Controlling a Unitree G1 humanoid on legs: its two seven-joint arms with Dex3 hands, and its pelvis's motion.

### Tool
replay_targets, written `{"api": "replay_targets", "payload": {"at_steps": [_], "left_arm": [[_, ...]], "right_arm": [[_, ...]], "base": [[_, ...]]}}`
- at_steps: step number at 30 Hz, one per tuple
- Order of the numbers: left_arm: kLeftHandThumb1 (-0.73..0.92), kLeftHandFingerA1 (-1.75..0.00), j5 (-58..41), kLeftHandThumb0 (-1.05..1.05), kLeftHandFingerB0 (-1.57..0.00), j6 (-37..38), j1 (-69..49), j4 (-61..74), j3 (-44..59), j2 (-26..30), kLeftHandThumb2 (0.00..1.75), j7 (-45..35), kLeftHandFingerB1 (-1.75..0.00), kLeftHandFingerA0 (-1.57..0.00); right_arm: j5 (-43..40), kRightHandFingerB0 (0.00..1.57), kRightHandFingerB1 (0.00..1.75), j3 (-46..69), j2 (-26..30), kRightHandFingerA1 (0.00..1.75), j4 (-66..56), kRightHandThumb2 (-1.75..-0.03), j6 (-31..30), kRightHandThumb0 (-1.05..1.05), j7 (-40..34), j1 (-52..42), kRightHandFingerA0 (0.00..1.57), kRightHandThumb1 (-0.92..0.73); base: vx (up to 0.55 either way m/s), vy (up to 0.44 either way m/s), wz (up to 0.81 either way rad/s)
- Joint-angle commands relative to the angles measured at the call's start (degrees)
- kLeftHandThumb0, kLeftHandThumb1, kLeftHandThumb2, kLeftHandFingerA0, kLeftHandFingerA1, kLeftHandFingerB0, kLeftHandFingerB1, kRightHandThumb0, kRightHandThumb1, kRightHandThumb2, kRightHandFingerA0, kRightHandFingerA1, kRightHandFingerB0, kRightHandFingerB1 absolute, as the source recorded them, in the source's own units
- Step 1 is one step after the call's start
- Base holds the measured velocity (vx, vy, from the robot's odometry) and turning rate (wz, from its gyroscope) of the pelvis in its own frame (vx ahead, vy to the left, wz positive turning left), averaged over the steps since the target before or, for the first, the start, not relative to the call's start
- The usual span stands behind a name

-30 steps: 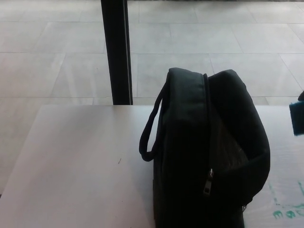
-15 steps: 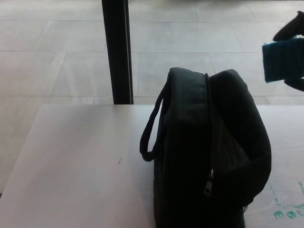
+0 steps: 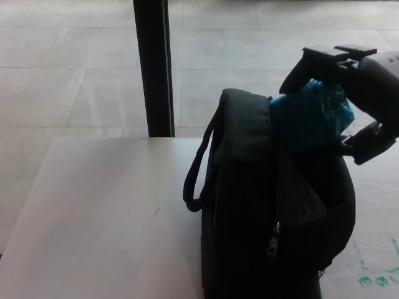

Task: The robot uses its right hand to pick up the cube kept on the middle of the desk and put it inside the bag next to it

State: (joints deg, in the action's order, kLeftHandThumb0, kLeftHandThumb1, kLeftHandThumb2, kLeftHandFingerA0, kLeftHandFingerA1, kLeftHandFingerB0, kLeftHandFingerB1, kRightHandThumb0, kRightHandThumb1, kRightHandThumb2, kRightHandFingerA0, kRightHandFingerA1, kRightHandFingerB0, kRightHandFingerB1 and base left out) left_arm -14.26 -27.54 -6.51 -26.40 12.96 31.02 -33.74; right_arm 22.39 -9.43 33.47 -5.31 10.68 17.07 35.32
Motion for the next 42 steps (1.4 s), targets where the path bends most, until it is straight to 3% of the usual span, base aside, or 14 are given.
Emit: {"api": "replay_targets", "payload": {"at_steps": [1,5,7,9,10,13,16,18,20,21,32,34,36,42], "left_arm": [[0.69,-0.48,1.39,-0.57,-0.26,0.81,-0.47,-0.11,-0.67,1.21,0.60,-0.04,-0.39,-0.28],[0.70,-0.48,2.04,-0.59,-0.27,1.93,-0.80,0.24,-1.32,1.45,0.60,0.19,-0.39,-0.31],[0.69,-0.47,1.90,-0.59,-0.26,1.46,-0.78,0.13,-1.25,1.60,0.60,0.07,-0.38,-0.30],[0.69,-0.47,1.92,-0.59,-0.26,1.47,-0.84,0.11,-1.26,1.68,0.60,0.03,-0.38,-0.30],[0.69,-0.47,1.67,-0.59,-0.26,1.43,-0.70,-0.02,-1.17,1.63,0.60,-0.20,-0.39,-0.29],[0.69,-0.47,1.89,-0.59,-0.27,1.26,-0.30,-0.01,-1.29,1.63,0.60,0.30,-0.38,-0.31],[0.68,-0.49,0.49,-0.55,-0.27,-0.03,0.22,-0.32,-0.19,1.20,0.60,-0.06,-0.39,-0.29],[0.68,-0.49,0.55,-0.55,-0.27,-0.07,0.40,-0.66,-0.24,1.34,0.60,-0.37,-0.39,-0.29],[0.68,-0.49,0.68,-0.55,-0.27,-0.75,0.86,-0.98,-0.35,1.28,0.60,0.00,-0.40,-0.30],[0.69,-0.48,0.74,-0.56,-0.26,-0.98,0.90,-0.80,-0.47,1.36,0.60,0.01,-0.39,-0.30],[0.50,-0.59,1.63,-0.55,-0.17,-0.82,0.32,-0.20,-1.08,1.50,0.91,0.98,-0.49,-0.31],[0.67,-0.46,1.59,-0.58,-0.28,-0.82,0.30,-0.28,-1.10,1.52,0.59,0.96,-0.38,-0.31],[0.49,-0.58,1.56,-0.62,-0.19,-0.82,0.16,-0.20,-1.01,1.48,0.89,1.15,-0.48,-0.31],[0.48,-0.58,1.46,-0.61,-0.19,-0.29,0.00,-0.41,-0.92,1.28,0.89,1.09,-0.49,-0.31]], "right_arm": [[1.17,0.75,1.52,-1.01,1.15,1.75,-1.84,-0.89,1.17,-0.20,2.73,-2.88,0.89,-0.58],[1.75,0.75,1.49,-2.02,2.42,1.75,-1.25,-0.87,1.73,-0.20,4.38,-4.08,0.86,-0.61],[2.50,0.88,0.76,-3.00,2.59,1.64,0.40,-0.72,3.53,-0.24,4.47,-4.11,0.91,-0.65],[2.64,0.88,0.76,-3.27,2.59,1.64,0.84,-0.72,3.98,-0.24,4.55,-4.08,0.91,-0.65],[3.46,0.77,1.17,-4.16,2.81,1.67,1.31,-0.66,3.71,-0.28,5.37,-3.92,0.88,-0.69],[6.44,0.70,0.72,-5.62,2.66,1.65,1.27,-0.68,2.10,-0.24,5.46,-3.64,0.92,-0.70],[6.81,0.28,0.36,-7.38,2.39,1.08,2.08,-0.59,-1.57,-0.35,9.46,-2.28,0.63,-0.68],[6.46,0.28,0.36,-7.44,2.25,1.08,1.97,-0.59,-2.22,-0.35,10.20,-2.38,0.63,-0.68],[8.95,0.06,0.27,-8.41,2.63,0.58,3.30,-0.61,-0.44,-0.48,8.90,-1.89,0.26,-0.61],[10.48,0.00,0.06,-8.86,2.66,0.15,3.19,-0.81,-0.88,-0.85,8.72,-1.73,0.00,-0.48],[14.75,0.00,0.00,-8.70,2.58,0.00,-1.20,-0.61,-6.20,-1.05,12.57,0.31,0.00,-0.64],[14.35,0.00,0.00,-7.94,2.81,0.00,-1.73,-0.61,-7.32,-1.05,13.66,0.69,0.00,-0.62],[13.21,0.00,0.00,-6.69,2.91,0.14,-2.25,-0.99,-8.92,-0.99,15.12,0.80,0.00,-0.52],[9.63,0.19,0.45,-3.84,4.10,0.21,-2.33,-0.89,-12.35,-0.85,20.64,3.06,0.07,-0.50]], "base": [[0.00,0.000,0.00],[0.00,0.000,0.00],[0.00,0.000,0.00],[0.00,0.000,0.00],[0.00,0.000,0.00],[0.00,0.000,0.00],[0.00,0.000,0.00],[0.00,0.000,0.00],[0.00,0.000,0.00],[0.00,0.000,0.00],[0.00,0.000,0.00],[0.00,0.000,0.00],[0.00,0.000,0.00],[0.00,0.000,0.00]]}}
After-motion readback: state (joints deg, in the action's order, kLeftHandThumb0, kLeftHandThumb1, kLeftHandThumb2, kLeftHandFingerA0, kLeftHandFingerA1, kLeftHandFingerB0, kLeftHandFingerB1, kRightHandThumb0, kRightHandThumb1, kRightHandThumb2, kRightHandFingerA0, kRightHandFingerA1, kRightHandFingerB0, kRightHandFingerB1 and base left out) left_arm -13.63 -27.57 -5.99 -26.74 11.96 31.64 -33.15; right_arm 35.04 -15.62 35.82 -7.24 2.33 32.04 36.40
